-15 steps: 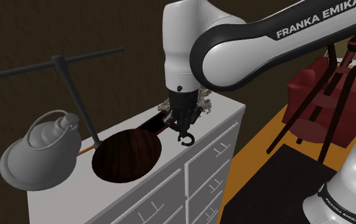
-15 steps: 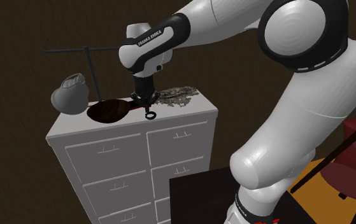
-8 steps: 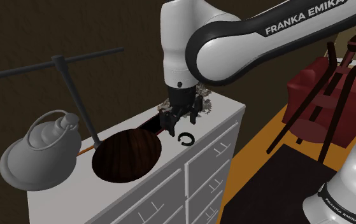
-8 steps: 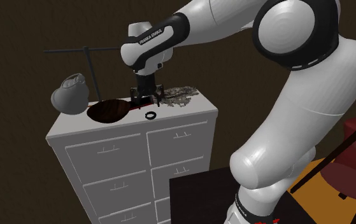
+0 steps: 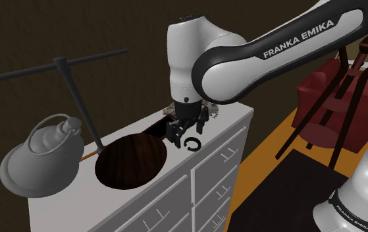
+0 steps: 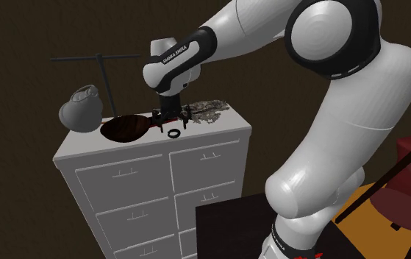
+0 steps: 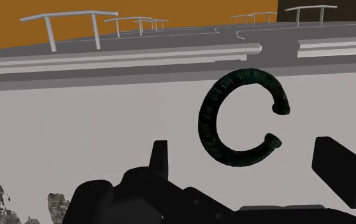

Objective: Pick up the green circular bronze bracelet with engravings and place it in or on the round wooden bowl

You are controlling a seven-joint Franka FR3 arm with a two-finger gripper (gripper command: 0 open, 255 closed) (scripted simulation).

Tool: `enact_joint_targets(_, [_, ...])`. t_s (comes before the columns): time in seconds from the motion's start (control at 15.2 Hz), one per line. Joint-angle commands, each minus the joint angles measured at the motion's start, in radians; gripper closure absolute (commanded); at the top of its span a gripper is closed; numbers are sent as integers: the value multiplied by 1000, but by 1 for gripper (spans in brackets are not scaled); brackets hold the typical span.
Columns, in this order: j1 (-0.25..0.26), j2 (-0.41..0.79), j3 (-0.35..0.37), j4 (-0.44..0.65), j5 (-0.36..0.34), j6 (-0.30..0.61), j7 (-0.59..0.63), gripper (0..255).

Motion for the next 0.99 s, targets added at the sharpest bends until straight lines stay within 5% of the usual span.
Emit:
enact_joint_targets(0.0, [0, 4, 1, -1, -2, 5, 2, 0])
enact_joint_targets(0.33, [0, 4, 1, -1, -2, 5, 2, 0])
enact_joint_targets(0.4, [0, 4, 1, -1, -2, 5, 2, 255])
enact_joint_targets(0.92, [0, 5, 1, 0, -2, 5, 2, 255])
